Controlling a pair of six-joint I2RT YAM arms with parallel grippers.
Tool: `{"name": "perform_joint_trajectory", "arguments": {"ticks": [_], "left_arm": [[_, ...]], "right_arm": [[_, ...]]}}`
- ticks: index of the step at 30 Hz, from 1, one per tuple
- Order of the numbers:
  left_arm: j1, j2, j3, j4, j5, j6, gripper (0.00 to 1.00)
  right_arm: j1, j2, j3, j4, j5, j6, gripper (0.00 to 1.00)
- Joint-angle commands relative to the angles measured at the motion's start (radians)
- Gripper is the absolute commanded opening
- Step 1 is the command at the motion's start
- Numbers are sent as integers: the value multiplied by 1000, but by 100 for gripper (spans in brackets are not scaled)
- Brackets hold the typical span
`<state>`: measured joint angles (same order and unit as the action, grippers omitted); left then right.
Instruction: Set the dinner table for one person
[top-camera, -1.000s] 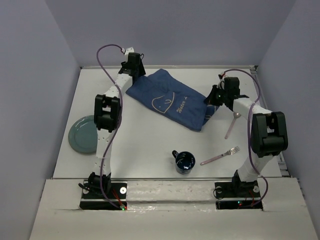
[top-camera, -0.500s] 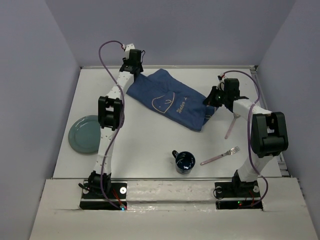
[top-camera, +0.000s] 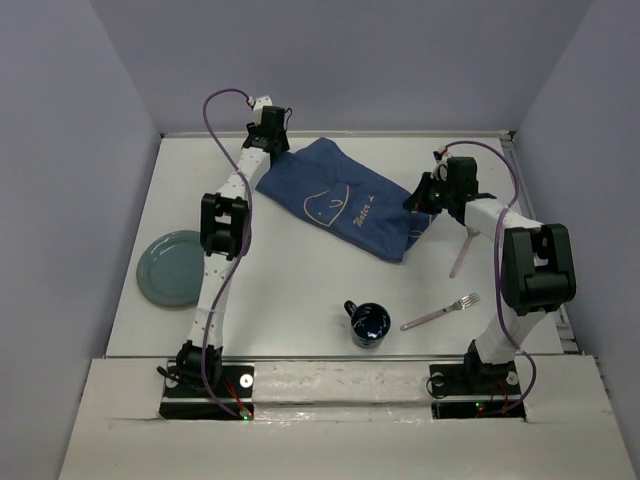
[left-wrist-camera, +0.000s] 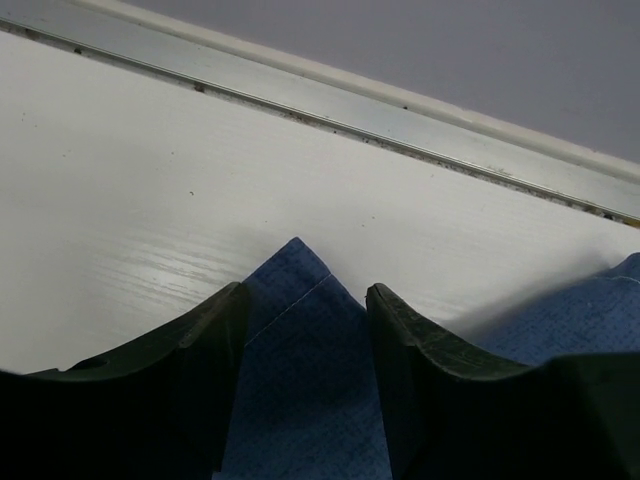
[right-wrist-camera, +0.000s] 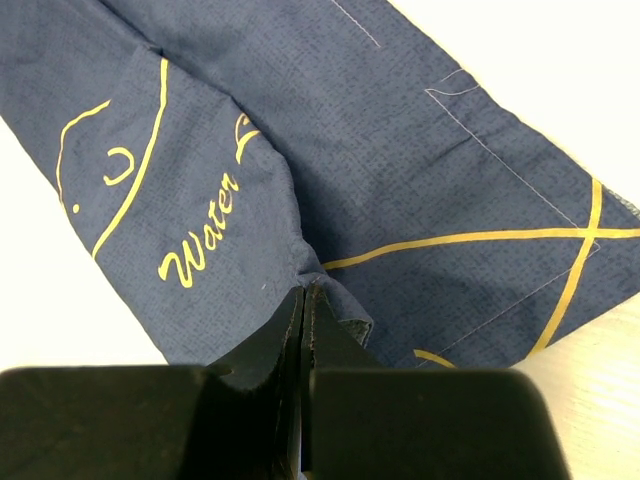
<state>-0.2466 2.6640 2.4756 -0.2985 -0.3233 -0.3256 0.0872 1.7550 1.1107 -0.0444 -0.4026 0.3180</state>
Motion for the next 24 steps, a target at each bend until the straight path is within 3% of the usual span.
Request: {"name": "perform_joint_trajectory", "arguments": {"ticks": [1, 5, 13, 24], "left_arm": [[6, 20, 62, 47, 0, 16, 55], [16, 33, 68, 52, 30, 26, 44], [30, 30, 75, 52, 33, 33, 0], [32, -25, 95, 13, -3, 45, 0]], "right_arm": [[9, -28, -11, 61, -16, 6, 0], [9, -41, -8, 64, -21, 10, 0], [9, -69, -18, 77, -28, 26, 0], [9, -192, -66, 80, -18, 30, 0]]}}
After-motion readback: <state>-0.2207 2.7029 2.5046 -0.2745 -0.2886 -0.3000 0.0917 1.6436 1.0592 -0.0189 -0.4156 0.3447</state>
